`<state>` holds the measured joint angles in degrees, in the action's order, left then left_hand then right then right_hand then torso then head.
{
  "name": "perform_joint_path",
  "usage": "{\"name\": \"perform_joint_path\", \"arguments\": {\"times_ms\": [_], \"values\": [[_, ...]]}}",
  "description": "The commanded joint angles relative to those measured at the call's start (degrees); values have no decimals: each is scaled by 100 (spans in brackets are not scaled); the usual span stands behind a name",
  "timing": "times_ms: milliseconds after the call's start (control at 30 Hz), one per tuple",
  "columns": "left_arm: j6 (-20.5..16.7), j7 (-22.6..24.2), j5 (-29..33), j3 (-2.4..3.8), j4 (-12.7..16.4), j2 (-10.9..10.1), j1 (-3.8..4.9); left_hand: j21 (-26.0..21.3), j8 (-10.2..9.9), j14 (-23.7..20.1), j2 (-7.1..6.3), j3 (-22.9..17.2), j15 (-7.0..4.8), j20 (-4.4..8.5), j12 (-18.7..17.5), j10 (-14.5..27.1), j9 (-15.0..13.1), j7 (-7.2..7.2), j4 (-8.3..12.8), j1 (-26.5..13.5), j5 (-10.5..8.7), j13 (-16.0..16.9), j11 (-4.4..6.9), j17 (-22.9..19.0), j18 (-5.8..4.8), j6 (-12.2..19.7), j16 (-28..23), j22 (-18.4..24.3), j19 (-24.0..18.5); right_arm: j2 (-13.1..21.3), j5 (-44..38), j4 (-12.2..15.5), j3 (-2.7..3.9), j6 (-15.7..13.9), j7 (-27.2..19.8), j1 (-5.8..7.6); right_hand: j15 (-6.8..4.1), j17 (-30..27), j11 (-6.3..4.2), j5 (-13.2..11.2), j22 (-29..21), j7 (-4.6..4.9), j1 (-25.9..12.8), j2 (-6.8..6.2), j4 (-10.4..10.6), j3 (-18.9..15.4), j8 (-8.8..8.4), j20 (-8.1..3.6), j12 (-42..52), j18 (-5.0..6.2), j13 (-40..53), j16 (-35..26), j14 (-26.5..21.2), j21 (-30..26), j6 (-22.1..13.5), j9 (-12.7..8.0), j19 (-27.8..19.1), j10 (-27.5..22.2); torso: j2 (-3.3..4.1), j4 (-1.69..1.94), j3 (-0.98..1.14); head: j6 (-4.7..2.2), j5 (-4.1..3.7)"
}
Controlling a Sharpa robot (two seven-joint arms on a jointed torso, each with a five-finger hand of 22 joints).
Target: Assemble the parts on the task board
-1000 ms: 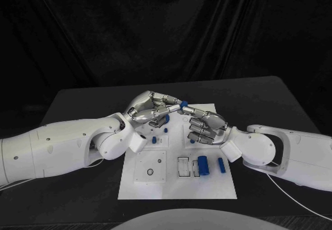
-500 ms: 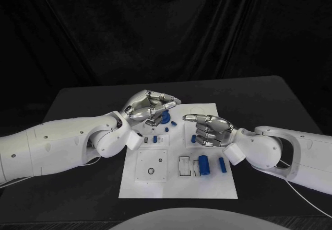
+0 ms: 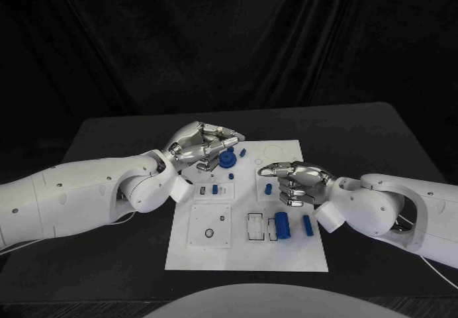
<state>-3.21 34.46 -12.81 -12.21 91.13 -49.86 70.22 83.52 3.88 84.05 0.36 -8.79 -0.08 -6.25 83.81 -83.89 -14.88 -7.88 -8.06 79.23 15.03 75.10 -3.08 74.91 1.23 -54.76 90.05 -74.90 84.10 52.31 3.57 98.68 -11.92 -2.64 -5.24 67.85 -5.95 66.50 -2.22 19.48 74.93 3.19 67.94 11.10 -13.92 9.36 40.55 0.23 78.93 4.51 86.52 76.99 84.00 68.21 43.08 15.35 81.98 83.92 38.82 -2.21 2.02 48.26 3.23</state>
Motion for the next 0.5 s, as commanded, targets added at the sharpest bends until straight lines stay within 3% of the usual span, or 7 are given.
{"name": "perform_joint_path", "arguments": {"times_ms": [33, 300, 500], "values": [[-87, -53, -25, 4, 12, -31, 1, -25, 38, 595, 18, -27, 51, -49, -39, -30, 12, -11, 64, 130, 127, 1033, -38, 1509, 65, 47, -5, -1261, 42, 68, -537, 57, 3, -203, 283, 26, 39, -42, 34, 58, 721, 32, 87, 161, -9, 51, 8, 44, -15, 39, -1108, -25, 228, -30, 29, -1, 9, 14, 4, -1, -8, -1, 24], [-186, -5, -446, 4, -23, -100, 1, -52, 42, 595, 40, -17, 53, -52, -60, -11, 18, -21, 43, 131, 188, 1017, -44, 1509, 73, 54, -5, -1251, 20, 245, -925, 146, 3, -221, 220, 208, 92, -79, 111, 124, 710, 50, 42, 119, -12, 103, -2, 81, -27, 38, -1132, -39, 225, -37, 37, -7, 14, 7, 0, 7, 2, -30, 7], [-282, 81, -509, 4, -123, -113, 2, -305, 50, 595, 76, -9, 52, -54, -698, 534, 40, -23, -14, 189, 267, 575, -41, 1509, 140, 96, -5, -1160, -184, 342, -1540, 210, 3, -356, -61, 367, 137, -188, 157, 90, 675, 92, -74, -10, 49, 90, -66, 131, -128, 53, -1267, -97, 203, -88, -11, -39, -2, -59, -3, 10, 2, -118, 3]]}}
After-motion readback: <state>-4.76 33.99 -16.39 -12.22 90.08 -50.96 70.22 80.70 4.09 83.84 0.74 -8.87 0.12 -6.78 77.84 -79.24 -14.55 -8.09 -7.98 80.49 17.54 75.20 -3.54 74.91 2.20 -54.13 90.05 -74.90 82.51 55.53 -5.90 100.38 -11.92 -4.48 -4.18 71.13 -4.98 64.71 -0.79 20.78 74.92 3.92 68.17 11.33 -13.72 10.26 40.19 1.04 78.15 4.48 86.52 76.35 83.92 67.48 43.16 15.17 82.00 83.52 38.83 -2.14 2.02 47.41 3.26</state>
